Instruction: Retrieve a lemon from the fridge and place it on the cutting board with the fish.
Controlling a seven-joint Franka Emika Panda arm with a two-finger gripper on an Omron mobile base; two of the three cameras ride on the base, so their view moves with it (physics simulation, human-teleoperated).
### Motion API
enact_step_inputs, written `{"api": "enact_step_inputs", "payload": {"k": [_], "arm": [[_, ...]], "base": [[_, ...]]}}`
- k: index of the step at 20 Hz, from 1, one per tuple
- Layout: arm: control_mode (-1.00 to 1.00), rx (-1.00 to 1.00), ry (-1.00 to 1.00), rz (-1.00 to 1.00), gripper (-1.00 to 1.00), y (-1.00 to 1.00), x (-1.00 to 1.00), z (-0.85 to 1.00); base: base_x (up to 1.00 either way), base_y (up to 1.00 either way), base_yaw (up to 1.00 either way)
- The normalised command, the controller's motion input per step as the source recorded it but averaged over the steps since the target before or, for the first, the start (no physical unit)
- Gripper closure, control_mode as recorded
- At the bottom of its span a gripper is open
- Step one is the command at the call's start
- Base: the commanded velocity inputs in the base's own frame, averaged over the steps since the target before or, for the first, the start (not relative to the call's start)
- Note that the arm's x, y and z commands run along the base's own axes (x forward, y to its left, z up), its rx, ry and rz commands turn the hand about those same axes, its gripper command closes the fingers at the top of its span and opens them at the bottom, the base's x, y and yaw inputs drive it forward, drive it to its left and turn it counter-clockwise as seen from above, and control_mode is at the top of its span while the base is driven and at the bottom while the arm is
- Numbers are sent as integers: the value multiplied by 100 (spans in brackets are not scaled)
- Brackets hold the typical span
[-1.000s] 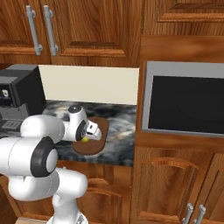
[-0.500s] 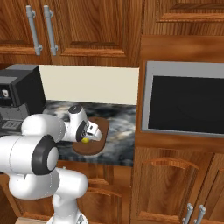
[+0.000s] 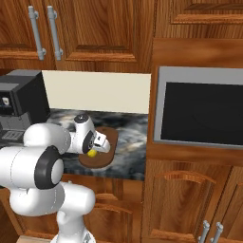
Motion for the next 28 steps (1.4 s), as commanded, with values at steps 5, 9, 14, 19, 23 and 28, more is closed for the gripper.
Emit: {"api": "enact_step_inputs", "payload": {"k": [5, 9, 14, 19, 23, 28], "arm": [[-100, 0, 1, 0, -100, 0, 0, 0], [-100, 0, 4, 0, -100, 0, 0, 7], [-100, 0, 2, 0, -100, 0, -6, 58], [-100, 0, 0, 0, -100, 0, -19, 49], [-100, 0, 1, 0, -100, 0, -30, 30], [-100, 0, 0, 0, -100, 0, -44, 28]], "base": [[0, 0, 0], [0, 0, 0], [0, 0, 0], [0, 0, 0], [0, 0, 0], [0, 0, 0]]}}
